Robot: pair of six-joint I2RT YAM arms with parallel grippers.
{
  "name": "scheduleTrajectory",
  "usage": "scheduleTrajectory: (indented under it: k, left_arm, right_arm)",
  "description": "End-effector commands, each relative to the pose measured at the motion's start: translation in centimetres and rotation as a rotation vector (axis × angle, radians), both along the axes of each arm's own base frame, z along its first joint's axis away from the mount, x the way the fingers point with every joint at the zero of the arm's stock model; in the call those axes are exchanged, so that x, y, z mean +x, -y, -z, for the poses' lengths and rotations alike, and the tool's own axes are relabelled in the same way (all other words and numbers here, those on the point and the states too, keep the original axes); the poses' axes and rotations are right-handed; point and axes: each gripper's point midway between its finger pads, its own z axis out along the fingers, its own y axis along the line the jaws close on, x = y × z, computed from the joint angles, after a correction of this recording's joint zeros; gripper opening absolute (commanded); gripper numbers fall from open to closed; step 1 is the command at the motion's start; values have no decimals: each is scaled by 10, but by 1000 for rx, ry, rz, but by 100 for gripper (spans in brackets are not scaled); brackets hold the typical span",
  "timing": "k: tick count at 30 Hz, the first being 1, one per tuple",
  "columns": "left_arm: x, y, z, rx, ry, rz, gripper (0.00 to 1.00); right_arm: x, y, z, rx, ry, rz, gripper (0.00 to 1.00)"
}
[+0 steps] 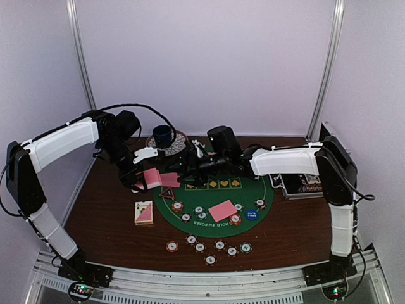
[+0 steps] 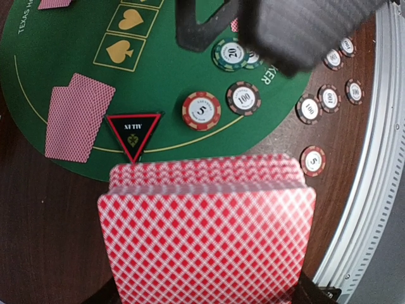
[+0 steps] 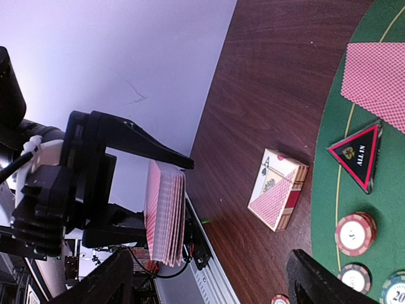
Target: Distribute texas hold em gaming equipment
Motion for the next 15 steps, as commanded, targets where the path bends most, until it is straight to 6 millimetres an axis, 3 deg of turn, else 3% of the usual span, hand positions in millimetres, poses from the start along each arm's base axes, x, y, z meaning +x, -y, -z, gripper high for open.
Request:
scheduleTrajectory:
  k: [1,15]
  left_arm:
    - [10,11,-20,-73,38,-9,0]
    - [10,12,-20,-75,35,-8,0]
  right_arm:
    - [-6,-26,-15,74,13,-41,87]
    - [-13,-64,-12,116,-13,-94,87]
